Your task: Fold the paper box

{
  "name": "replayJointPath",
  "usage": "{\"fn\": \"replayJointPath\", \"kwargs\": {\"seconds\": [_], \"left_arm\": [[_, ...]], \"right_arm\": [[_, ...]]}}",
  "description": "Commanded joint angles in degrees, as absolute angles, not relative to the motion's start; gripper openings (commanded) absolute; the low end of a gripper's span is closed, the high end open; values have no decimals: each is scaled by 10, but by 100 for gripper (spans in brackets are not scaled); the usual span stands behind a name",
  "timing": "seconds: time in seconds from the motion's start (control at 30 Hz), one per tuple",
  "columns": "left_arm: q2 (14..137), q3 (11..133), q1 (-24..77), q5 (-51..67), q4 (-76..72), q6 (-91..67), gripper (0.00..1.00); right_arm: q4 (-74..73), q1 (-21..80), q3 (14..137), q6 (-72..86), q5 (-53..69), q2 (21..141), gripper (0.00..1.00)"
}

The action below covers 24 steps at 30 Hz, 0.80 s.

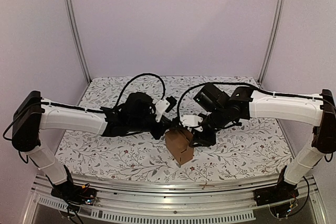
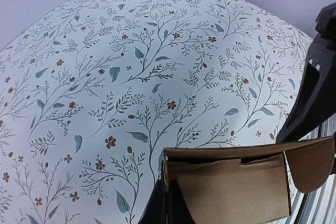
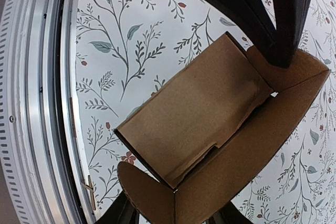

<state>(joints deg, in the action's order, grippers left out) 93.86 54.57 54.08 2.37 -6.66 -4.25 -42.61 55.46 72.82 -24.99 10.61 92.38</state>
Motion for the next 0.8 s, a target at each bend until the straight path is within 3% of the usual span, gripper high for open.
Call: {"fn": "replayJointPath", "kwargs": {"seconds": [0.0,0.77], "left_arm": [[933,523,533,25,-41,-40,0],[891,477,533,-22,-56,-82,0]], "right_arm": [[-427,566,735,-260,85,936,41],[-437,576,760,-269,52,957,38]]}}
